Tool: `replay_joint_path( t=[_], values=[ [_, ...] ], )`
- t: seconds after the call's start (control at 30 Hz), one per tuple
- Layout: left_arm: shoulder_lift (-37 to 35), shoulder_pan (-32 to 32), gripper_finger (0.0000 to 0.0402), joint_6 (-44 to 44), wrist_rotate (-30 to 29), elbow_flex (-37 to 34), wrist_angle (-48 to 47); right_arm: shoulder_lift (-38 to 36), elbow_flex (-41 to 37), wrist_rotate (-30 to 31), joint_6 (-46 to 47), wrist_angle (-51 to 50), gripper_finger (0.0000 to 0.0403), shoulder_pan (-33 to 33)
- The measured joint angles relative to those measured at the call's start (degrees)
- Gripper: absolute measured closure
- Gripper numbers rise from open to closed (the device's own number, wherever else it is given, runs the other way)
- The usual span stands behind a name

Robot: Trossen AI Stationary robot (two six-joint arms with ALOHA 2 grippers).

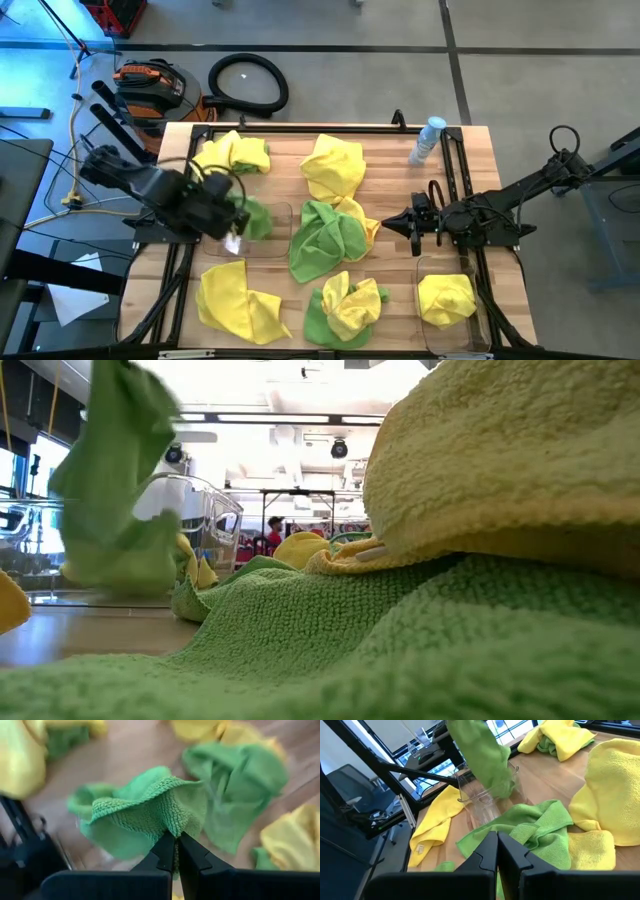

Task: Sort microfiber towel by color & place in baskets
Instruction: Put the green towel into the left transparent bin

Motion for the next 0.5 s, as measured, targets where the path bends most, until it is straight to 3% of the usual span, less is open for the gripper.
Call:
replay_joint_path(
  t=[0.27,0.37,0.5],
  values=[
    [0.55,-1.61,0.0401,1.94,10.03,-13.97,27.64,0.00,0.00,-0.02,0.18,0.02,0.0402,0.00],
    [1.83,-1.52,0.0401,-1.24,10.02,-16.65,27.96,0.00,0.00,-0.02,0.18,0.04,0.0402,0.00],
    [3.93,-0.46,0.0401,-8.91,8.97,-19.09,21.44,0.01,0.00,-0.02,0.16,0.04,0.0402,0.00]
  ],
)
